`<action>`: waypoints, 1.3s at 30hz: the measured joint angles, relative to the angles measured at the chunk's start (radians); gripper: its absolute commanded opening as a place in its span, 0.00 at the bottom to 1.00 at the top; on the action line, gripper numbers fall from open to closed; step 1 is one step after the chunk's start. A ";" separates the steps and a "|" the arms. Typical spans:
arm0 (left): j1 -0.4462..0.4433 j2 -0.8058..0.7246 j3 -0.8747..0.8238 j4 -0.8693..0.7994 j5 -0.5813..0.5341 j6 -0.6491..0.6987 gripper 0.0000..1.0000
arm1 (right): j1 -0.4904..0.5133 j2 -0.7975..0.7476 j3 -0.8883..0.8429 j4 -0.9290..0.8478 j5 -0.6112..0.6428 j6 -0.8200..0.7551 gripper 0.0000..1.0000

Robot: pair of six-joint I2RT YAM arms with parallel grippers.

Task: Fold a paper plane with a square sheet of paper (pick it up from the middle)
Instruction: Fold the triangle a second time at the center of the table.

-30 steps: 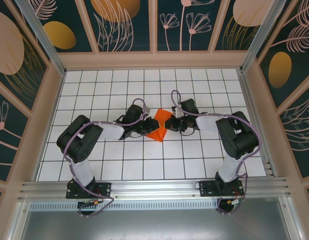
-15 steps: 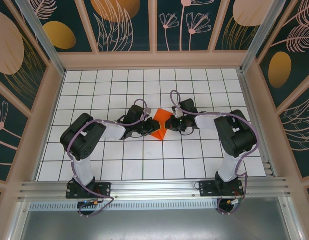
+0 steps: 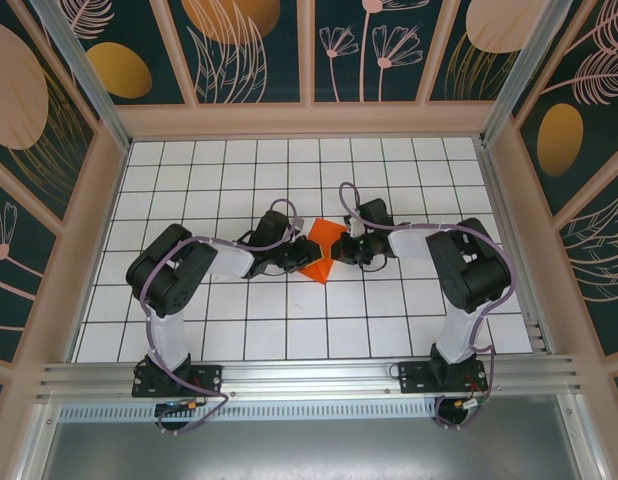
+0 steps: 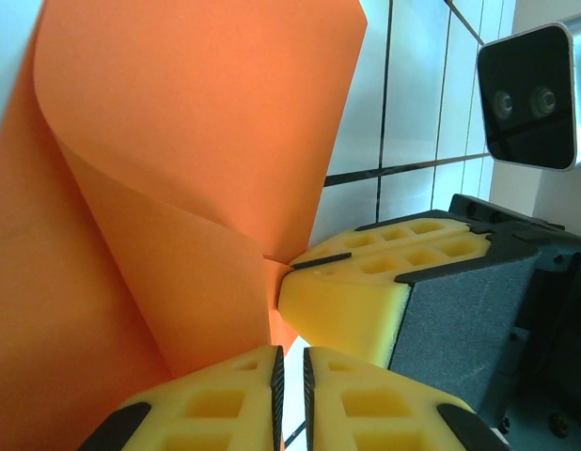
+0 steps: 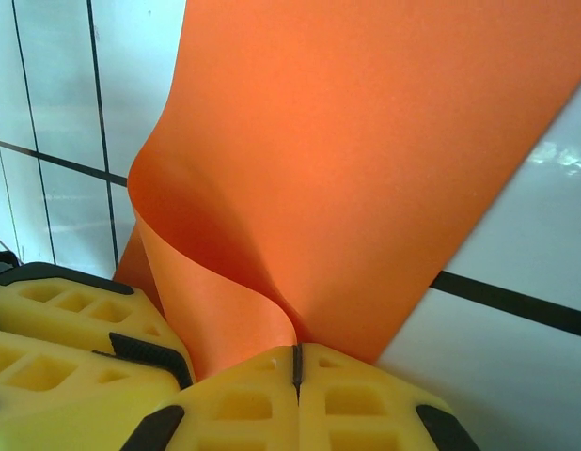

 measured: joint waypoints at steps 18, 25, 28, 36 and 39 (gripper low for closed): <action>0.000 0.011 0.000 -0.007 -0.005 0.000 0.16 | 0.002 0.006 0.009 -0.015 0.007 -0.003 0.05; 0.000 0.013 0.000 -0.007 -0.005 0.000 0.16 | 0.002 0.007 0.010 -0.017 0.008 -0.003 0.05; 0.000 0.019 0.001 -0.007 -0.005 0.001 0.16 | 0.003 0.007 0.010 -0.017 0.011 -0.003 0.05; 0.000 0.026 0.002 -0.011 -0.008 0.001 0.16 | 0.005 0.007 0.011 -0.017 0.015 -0.003 0.05; 0.000 0.026 0.002 -0.016 -0.012 0.001 0.16 | 0.005 0.007 0.011 -0.017 0.015 -0.003 0.05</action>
